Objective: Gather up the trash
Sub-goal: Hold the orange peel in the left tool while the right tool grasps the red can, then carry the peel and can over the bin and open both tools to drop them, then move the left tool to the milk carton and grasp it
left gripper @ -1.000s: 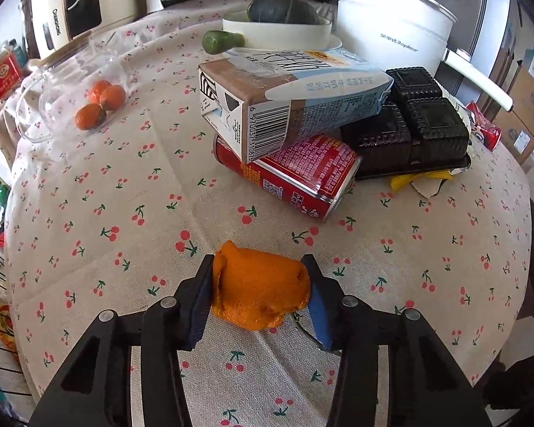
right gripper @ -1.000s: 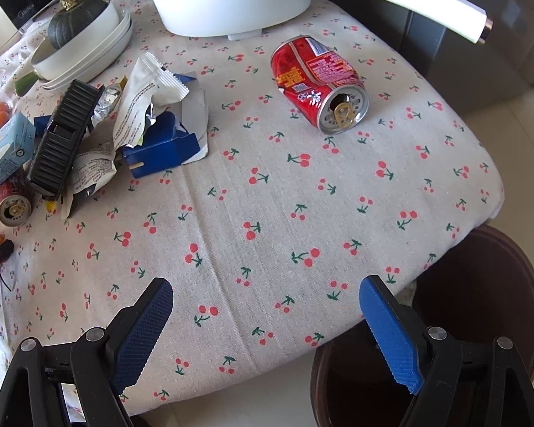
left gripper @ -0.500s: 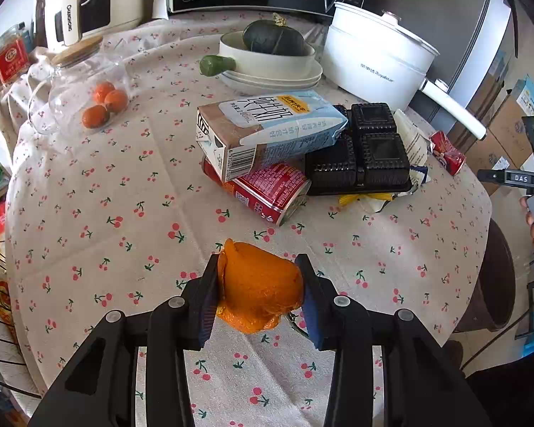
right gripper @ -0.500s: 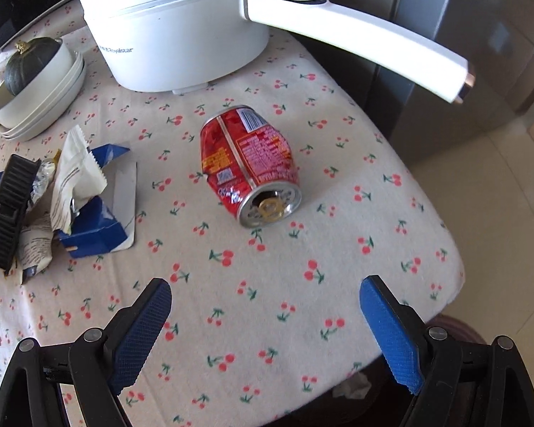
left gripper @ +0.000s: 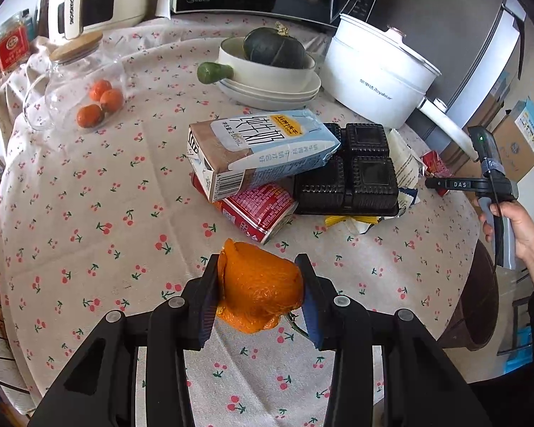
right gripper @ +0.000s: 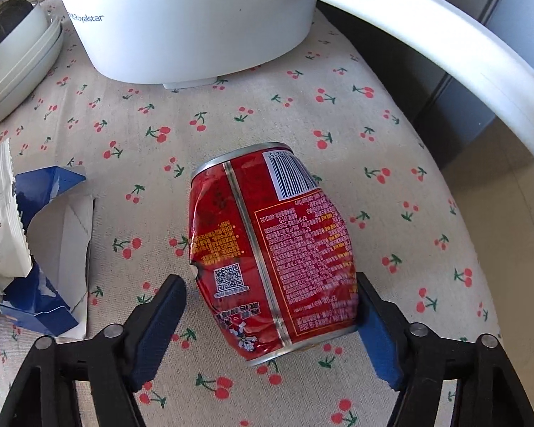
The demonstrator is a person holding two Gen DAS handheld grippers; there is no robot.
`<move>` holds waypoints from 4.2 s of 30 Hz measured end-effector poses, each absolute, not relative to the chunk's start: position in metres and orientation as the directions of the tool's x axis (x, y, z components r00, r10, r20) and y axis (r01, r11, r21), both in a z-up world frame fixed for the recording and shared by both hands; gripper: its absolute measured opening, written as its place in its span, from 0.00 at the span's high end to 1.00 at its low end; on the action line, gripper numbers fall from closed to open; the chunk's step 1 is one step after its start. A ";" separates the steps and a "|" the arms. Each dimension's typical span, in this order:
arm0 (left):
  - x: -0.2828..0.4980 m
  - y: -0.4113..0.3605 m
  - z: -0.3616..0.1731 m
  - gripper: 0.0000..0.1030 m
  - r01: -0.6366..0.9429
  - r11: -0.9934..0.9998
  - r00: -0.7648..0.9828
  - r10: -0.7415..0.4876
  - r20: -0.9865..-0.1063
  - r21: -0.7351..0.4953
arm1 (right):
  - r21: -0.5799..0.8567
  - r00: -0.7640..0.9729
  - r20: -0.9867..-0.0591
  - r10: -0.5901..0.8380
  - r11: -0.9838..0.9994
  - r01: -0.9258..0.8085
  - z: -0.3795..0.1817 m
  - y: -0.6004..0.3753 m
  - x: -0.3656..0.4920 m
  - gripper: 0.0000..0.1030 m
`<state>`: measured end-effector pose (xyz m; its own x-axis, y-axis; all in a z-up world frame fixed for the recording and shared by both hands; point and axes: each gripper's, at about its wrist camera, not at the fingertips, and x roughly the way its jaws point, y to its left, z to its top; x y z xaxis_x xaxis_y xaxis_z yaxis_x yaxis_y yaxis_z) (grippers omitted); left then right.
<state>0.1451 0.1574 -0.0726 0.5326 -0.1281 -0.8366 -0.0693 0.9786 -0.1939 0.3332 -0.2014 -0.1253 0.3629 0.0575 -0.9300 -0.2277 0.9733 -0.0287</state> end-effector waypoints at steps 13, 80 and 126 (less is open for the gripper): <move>0.134 0.128 -0.058 0.58 -0.006 0.979 0.551 -0.168 -0.818 -0.205 | -0.019 0.342 -0.937 0.074 0.965 -0.262 -0.097 -0.207 0.272 0.40; 0.140 -0.211 -0.094 0.00 0.558 0.799 0.343 -0.469 -0.814 -0.225 | 0.022 0.289 -0.957 0.018 1.000 0.011 -0.111 -0.422 0.071 0.62; 0.178 0.114 -0.025 0.00 0.087 0.992 0.603 0.017 -0.797 0.087 | 0.052 0.381 -0.913 0.148 0.967 -0.251 -0.056 -0.211 0.147 0.21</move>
